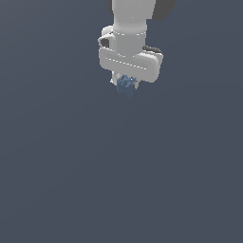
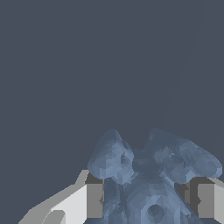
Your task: Pick up the object and move it to a goal position.
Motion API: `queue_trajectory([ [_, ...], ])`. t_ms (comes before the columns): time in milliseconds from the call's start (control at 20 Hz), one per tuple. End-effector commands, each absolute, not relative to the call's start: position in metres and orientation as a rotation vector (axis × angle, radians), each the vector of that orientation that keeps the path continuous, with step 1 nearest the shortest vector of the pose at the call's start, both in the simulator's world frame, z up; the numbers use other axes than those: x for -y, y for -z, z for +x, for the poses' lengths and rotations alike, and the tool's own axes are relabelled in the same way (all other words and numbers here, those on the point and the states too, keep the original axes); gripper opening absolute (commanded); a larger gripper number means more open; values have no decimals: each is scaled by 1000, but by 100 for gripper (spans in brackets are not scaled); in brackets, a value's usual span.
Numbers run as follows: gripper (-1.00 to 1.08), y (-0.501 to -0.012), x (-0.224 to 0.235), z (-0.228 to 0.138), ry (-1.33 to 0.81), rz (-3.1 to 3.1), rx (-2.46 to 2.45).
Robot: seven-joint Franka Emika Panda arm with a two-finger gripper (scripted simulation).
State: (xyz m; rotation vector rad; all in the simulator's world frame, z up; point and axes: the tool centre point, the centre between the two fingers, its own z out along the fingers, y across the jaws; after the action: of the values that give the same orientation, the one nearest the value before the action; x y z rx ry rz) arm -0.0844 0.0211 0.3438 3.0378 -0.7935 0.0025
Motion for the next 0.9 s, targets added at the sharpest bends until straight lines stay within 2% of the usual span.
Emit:
queue_trajectory([
  [0, -100, -369, -27, -83, -1, 3038, 793],
  [400, -100, -433, -41, -75, 0, 3039, 792],
  [850, -100, -467, -49, -69, 0, 3040, 792],
])
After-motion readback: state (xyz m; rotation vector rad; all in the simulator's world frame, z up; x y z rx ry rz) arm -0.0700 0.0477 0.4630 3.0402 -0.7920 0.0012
